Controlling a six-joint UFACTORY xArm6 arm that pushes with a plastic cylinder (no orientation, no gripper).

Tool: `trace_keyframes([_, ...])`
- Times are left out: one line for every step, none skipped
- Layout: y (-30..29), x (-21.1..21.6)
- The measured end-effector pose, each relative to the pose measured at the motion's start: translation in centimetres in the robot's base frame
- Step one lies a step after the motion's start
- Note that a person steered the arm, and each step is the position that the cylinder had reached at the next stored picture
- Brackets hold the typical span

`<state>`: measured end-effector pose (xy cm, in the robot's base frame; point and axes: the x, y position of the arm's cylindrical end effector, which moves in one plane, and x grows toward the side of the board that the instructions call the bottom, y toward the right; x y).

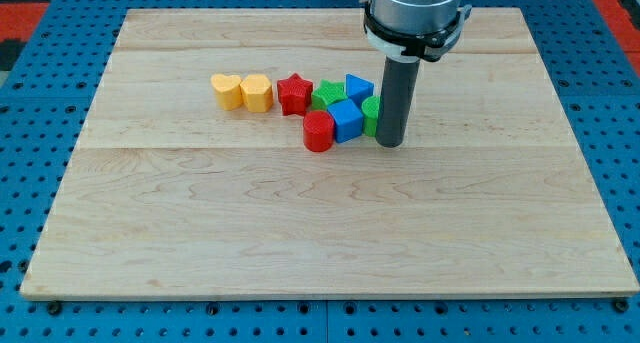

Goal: Separate the yellow hexagon and yellow heart

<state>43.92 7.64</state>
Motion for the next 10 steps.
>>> trace_keyframes([-1.8,5.1])
trace_keyframes([-14.4,4.6])
trace_keyframes([-25.6,-0.1])
trace_keyframes([-27.3,-4.0])
trace_keyframes([-25.9,-4.1])
trace_keyframes([-25.0,-5.2])
trace_keyframes([-23.0,-6.6])
trace_keyframes([-21.6,-6.7])
trace_keyframes([-20.6,-7.9])
trace_keyframes([-19.8,-9.5])
